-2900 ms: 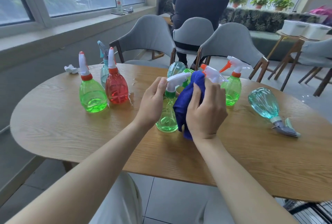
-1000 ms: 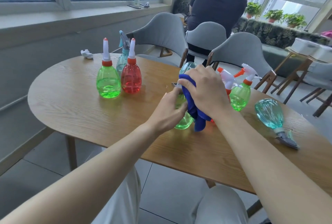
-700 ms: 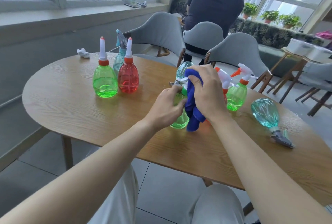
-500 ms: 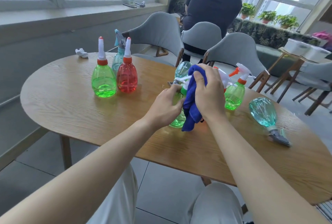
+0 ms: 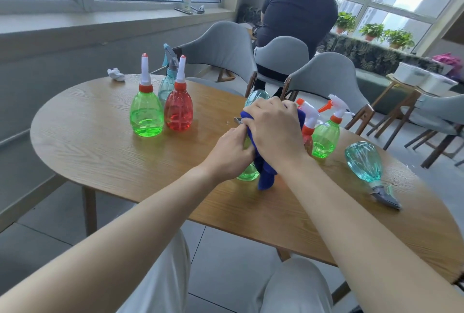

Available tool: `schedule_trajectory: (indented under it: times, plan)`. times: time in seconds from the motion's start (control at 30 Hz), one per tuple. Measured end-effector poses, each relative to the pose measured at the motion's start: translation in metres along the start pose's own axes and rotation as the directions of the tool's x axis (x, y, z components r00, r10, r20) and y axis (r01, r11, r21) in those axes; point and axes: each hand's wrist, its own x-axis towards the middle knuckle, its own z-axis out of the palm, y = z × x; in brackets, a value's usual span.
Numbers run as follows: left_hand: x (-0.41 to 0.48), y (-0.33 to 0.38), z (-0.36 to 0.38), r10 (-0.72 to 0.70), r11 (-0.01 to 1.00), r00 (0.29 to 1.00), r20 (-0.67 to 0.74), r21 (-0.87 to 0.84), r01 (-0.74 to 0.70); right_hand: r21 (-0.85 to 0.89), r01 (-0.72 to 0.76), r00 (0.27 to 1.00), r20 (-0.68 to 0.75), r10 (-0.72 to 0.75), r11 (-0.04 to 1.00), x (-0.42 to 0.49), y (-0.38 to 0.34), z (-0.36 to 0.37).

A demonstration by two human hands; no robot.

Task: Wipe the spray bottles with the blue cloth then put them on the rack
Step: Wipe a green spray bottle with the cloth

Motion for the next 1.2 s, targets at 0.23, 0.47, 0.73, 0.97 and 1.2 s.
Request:
schedule_trajectory:
  times: [0.23, 0.47, 0.73, 0.97, 1.2]
  plan:
    - [0.005, 0.000, 0.005, 0.030, 0.993, 0.998, 0.049, 0.110, -0.035, 0.128, -0.226, 0.960, -0.140, 0.243, 0.966, -0.016, -0.001, 0.008]
    - [0.003, -0.001, 0.007, 0.033, 0.997, 0.999, -0.007, 0.074, -0.032, 0.569, -0.296, 0.853, -0.204, 0.480, 0.768, -0.040, 0.012, 0.012]
    - [-0.002, -0.003, 0.007, 0.000, 1.000, 1.000, -0.008, 0.030, 0.000, 0.674, -0.361, 0.644, -0.320, 0.695, 0.644, -0.048, -0.011, 0.008]
    - [-0.003, -0.007, 0.010, 0.066, 0.998, 0.998, -0.015, 0.016, -0.066, 0.472, -0.200, 0.870, -0.318, 0.378, 0.859, -0.059, -0.022, 0.018]
    - [-0.004, -0.011, 0.008, 0.094, 0.995, 0.995, 0.013, 0.013, -0.094, 0.469, -0.229, 0.909, -0.210, 0.360, 0.853, -0.061, -0.017, 0.026]
